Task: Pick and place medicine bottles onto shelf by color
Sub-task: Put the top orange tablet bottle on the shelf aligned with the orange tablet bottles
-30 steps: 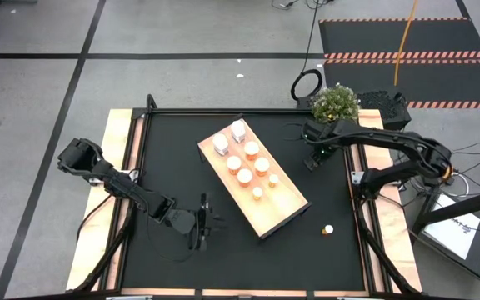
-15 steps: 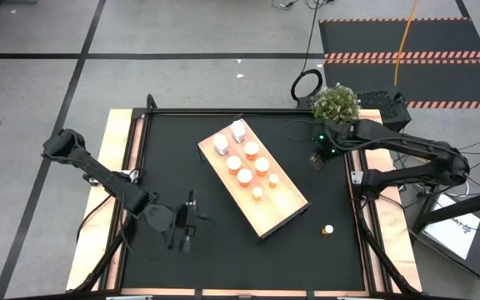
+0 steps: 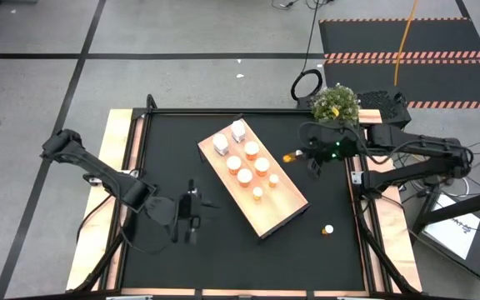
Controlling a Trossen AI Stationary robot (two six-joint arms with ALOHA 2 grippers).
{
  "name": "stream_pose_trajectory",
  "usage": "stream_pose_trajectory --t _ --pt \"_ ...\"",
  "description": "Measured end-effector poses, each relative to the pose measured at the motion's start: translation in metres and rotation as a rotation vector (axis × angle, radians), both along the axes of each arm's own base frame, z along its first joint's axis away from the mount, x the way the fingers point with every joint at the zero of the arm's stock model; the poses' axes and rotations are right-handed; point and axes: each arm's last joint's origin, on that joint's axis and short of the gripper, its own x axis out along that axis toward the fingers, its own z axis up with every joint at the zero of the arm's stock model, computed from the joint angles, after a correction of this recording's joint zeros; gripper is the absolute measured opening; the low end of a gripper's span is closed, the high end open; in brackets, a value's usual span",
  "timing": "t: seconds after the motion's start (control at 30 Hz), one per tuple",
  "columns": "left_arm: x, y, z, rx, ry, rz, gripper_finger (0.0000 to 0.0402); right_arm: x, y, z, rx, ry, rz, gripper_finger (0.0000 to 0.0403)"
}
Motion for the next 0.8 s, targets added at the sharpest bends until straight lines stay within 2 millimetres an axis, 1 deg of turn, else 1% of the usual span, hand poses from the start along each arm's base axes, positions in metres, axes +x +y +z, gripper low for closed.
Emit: stream_pose_trajectory --t 0.13,0.27,0.43,0.57,0.7,0.8 --pt "0.001 0.001 0.013 0.016 -0.003 0.031 0.015 0.007 0.013 0.01 -0.053 -0.068 0.061 0.0118" --pt "0.003 0.002 0.027 0.012 -0.041 0.052 0.016 0.011 0.026 0.019 -0.119 -0.126 0.096 0.0118" --pt "0.007 0.007 0.039 0.01 -0.069 0.071 0.0173 0.014 0.042 0.024 -0.186 -0.176 0.181 0.0118" --pt "0.011 0.015 0.048 0.0 -0.089 0.101 0.0185 0.023 0.059 0.023 -0.266 -0.19 0.308 0.0118" --pt "0.014 0.023 0.059 -0.007 -0.11 0.13 0.0203 0.037 0.078 0.015 -0.403 -0.17 0.444 0.0118" --pt "0.015 0.025 0.067 0.003 -0.13 0.133 0.0221 0.046 0.091 0.008 -0.463 -0.151 0.537 0.0118"
